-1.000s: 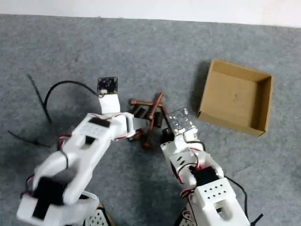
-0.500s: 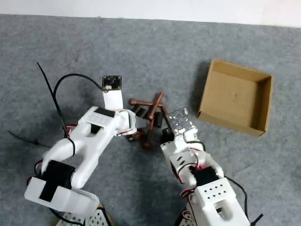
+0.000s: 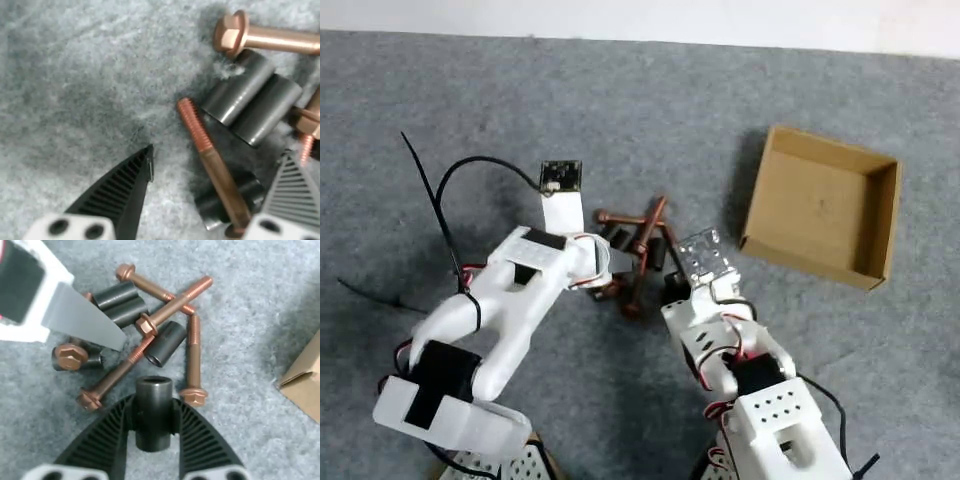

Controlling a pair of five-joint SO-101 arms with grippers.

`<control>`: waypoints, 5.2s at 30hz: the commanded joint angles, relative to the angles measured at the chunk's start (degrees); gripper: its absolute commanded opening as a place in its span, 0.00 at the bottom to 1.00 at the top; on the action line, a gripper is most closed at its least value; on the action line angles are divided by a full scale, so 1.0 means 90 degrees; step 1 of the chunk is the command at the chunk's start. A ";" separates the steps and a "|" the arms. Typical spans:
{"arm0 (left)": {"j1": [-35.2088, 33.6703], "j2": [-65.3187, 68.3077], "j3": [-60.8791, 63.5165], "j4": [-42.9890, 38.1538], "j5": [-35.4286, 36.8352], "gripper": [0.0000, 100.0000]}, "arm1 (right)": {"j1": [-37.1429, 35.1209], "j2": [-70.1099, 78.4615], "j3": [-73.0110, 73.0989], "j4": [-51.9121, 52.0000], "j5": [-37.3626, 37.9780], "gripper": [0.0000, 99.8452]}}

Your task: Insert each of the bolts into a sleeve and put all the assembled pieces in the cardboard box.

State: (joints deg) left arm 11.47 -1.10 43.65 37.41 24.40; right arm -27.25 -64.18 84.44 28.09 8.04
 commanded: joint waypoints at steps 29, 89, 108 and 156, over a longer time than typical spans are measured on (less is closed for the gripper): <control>-0.0230 -0.0571 -0.0142 0.0127 -0.2266 0.00 | 0.0073 -0.0132 -0.0054 -0.0210 0.0010 0.00; -0.1802 0.1460 -0.3687 0.4181 -0.9074 0.06 | 0.0210 -0.0151 0.0239 -0.0581 0.0010 0.00; -0.2388 0.1998 -0.6100 0.6134 0.0635 0.13 | 0.0298 -0.0142 0.0239 -0.0581 0.0010 0.00; -0.1665 0.2066 -0.3570 0.3741 0.4581 0.13 | 0.0298 -0.0142 0.0239 -0.0591 0.0313 0.00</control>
State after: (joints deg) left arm -2.42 17.63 11.30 72.48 64.13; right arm -25.23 -64.35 87.34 24.40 10.15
